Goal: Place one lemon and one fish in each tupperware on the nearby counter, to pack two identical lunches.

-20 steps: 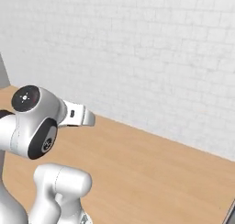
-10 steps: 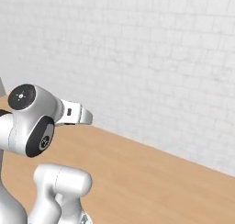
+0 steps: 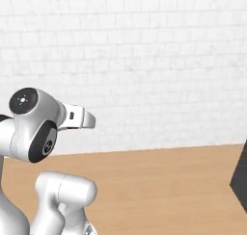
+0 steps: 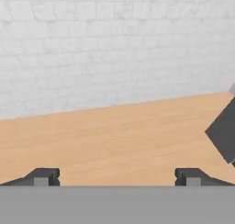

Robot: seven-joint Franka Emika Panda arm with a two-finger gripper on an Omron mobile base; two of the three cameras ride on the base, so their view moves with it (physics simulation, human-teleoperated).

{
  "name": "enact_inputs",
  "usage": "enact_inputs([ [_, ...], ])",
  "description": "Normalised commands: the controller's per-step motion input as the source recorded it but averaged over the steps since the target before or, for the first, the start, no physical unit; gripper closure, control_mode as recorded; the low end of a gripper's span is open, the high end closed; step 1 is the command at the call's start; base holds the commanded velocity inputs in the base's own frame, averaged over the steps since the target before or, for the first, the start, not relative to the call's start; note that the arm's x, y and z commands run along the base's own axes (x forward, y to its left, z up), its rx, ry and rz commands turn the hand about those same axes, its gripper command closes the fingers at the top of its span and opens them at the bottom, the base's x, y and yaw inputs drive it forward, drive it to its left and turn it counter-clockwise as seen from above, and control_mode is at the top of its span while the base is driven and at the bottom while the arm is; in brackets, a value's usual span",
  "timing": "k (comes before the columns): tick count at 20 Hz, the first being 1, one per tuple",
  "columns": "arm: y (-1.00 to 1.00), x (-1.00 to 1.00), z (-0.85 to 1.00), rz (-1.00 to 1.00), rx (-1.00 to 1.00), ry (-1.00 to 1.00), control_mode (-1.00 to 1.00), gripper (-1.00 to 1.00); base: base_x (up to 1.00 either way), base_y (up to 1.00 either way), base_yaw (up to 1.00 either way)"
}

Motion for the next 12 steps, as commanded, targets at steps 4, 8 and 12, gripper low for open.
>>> enact_inputs([
  [4,0.0,0.0,0.0,0.0,0.0,0.0,1.0,-1.0,0.0,0.0,-1.0],
  [8,0.0,0.0,0.0,0.0,0.0,0.0,1.0,-1.0,0.0,0.0,-1.0],
  [12,0.0,0.0,0.0,0.0,0.0,0.0,1.0,-1.0,0.04,0.1,-0.99],
])
